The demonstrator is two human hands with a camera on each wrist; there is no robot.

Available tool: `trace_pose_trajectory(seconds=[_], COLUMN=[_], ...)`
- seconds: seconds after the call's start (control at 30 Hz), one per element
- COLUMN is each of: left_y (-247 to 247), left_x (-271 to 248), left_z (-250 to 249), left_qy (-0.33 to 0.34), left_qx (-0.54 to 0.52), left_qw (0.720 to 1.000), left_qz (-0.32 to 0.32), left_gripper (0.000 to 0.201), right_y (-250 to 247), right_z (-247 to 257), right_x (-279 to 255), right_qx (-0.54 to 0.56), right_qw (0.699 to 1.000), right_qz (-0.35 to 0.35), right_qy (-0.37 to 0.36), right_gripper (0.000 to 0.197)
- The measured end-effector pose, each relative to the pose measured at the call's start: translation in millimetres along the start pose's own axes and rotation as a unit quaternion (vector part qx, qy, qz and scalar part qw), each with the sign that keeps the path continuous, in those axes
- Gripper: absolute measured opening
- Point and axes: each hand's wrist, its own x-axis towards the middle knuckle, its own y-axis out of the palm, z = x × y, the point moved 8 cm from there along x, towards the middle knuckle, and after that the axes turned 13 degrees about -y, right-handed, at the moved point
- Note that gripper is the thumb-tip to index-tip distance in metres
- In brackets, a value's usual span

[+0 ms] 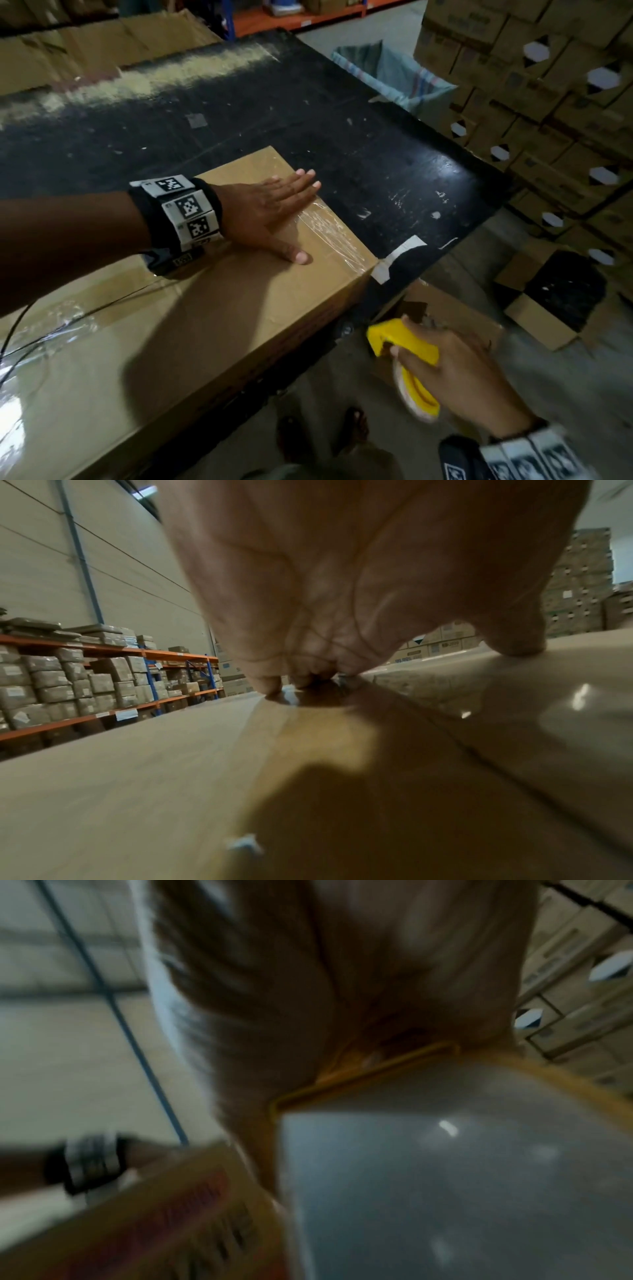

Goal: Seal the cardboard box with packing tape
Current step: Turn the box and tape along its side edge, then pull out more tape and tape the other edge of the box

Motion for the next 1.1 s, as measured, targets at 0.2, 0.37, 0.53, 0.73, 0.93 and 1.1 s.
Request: trace_pose_trajectory(seconds=[0.2,0.37,0.53,0.73,0.93,1.1], left_y=[-10,-19,-21,-64,-52,-43], left_x=[-7,-11,-11,-60,-91,-115], left_z=[-20,-104,-130,-138,-166,-163], left_qy=[-0.002,0.047,0.007,-0.002,-0.029,-0.059], left_qx=[-0.007,-0.006,0.006,-0.417,-0.660,-0.634], left_qw=[1.000,0.999,1.000,0.905,0.749,0.763], left_qz=[0.007,-0.017,-0.014,-0.079,-0.056,-0.113], left_gripper=[0.113,0.093,0.073,0.051,0.037,0.035], right_y=[11,-14,-38,-66,-80,-79], right_z=[-15,-7,-8,-7,2,17], right_x=[-11,-9,-25,-58,-73,-84], right_qx=[0.174,0.228,0.319,0.367,0.337,0.308], right_qw=[0.981,0.956,0.903,0.826,0.822,0.832], right_qz=[-0.071,-0.153,-0.241,-0.354,-0.349,-0.330], right_qy=[-0.040,-0.103,-0.155,-0.239,-0.300,-0.323], right_gripper=[0.050,0.053,0.063,0.069,0.072,0.074])
